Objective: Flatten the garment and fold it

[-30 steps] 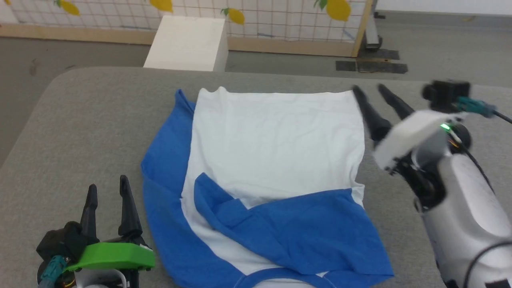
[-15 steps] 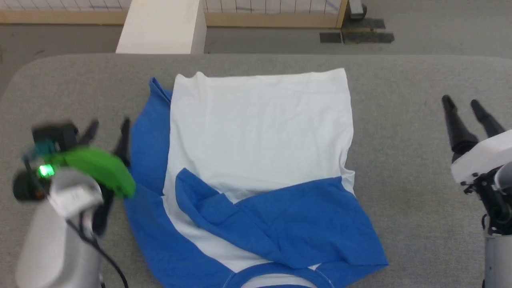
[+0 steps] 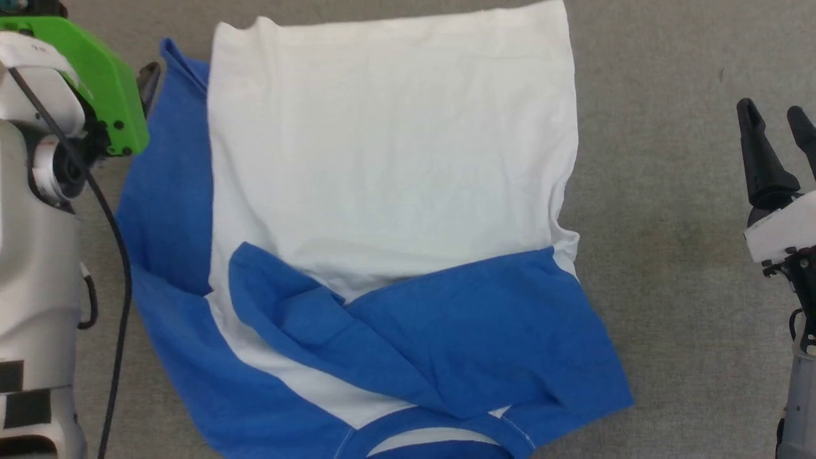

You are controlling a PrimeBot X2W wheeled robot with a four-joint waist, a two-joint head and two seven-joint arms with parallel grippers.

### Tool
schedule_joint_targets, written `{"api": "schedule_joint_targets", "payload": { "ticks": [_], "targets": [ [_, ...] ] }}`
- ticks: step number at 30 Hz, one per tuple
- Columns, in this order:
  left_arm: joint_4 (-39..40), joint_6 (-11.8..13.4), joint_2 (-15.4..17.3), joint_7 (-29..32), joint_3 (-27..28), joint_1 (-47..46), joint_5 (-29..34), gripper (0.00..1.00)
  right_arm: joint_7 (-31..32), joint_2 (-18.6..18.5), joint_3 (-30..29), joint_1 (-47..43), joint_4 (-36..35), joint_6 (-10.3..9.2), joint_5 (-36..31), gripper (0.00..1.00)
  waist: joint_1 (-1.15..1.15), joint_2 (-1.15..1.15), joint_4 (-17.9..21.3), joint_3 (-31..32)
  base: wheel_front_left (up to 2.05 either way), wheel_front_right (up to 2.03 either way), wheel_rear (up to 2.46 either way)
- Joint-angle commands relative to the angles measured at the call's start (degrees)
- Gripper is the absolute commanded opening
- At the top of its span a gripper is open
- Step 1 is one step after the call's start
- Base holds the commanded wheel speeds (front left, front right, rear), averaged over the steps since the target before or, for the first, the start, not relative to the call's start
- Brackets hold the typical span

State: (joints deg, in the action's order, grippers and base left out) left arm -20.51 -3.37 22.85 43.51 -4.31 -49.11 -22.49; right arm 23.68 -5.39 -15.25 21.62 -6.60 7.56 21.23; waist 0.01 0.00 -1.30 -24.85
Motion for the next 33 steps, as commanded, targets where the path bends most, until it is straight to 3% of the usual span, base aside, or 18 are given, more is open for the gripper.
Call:
{"api": "schedule_joint_targets", "payload": {
  "ticks": [1,10,11,12,13,14,18,19,23,33],
  "targets": [
    [-0.39,0.68,0.83,1.26,-0.35,-1.1,0.78,1.0,-0.33,0.08,0.13,0.85,-0.34,-0.08,0.21,1.0,-0.01,0.0,3.23,-6.17,0.0,0.0,0.0],
    [-2.26,3.08,2.45,6.77,-1.38,-0.53,2.08,1.0,-0.54,-1.72,0.3,0.37,-0.9,-0.08,-0.5,1.0,-0.01,0.0,4.16,-9.13,0.0,0.0,0.0],
    [-3.38,4.82,1.71,9.89,-0.72,0.73,0.85,1.0,-0.58,-1.61,0.35,0.1,-1.18,-0.08,-0.38,1.0,-0.01,0.0,4.1,-9.35,0.0,0.0,0.0],
    [-3.5,5.59,1.49,10.97,-0.45,1.12,0.5,0.87,-0.55,-1.62,0.36,0.06,-1.21,-0.08,-0.37,1.0,-0.01,0.0,4.0,-9.42,0.0,0.0,0.0],
    [-3.55,6.53,1.14,11.89,0.04,1.59,-0.01,0.29,-0.54,-1.62,0.36,0.06,-1.19,-0.08,-0.36,1.0,-0.01,0.0,3.88,-9.41,0.0,0.0,0.0],
    [-3.25,7.06,0.78,12.18,0.52,1.95,-0.59,0.01,-0.54,-1.62,0.35,0.05,-1.15,-0.08,-0.39,1.0,-0.01,0.0,3.74,-9.33,0.0,0.0,0.0],
    [-1.65,9.88,-0.62,7.81,3.97,2.83,-2.43,0.0,-0.51,-1.9,0.42,0.0,-0.86,-0.08,-0.53,1.0,-0.01,0.0,2.62,-8.37,0.0,0.0,0.0],
    [-0.31,13.07,-3.29,0.73,10.06,3.25,-6.19,0.0,-0.54,-2.11,0.82,-0.19,-0.41,-0.08,-0.68,1.0,-0.01,0.0,1.6,-6.71,0.0,0.0,0.0],
    [0.91,15.66,-4.93,-6.66,16.1,4.79,-8.96,0.0,-0.55,-2.2,1.24,-0.99,0.66,-0.08,-0.96,1.0,-0.01,0.0,-0.04,-3.54,0.0,0.0,0.0],
    [-1.58,16.67,-2.69,-18.73,27.01,10.26,-12.03,0.0,-0.67,-1.34,1.54,-3.82,3.1,-0.08,-1.56,1.0,-0.01,0.0,-4.24,5.21,0.0,0.0,0.0]
  ]
}}
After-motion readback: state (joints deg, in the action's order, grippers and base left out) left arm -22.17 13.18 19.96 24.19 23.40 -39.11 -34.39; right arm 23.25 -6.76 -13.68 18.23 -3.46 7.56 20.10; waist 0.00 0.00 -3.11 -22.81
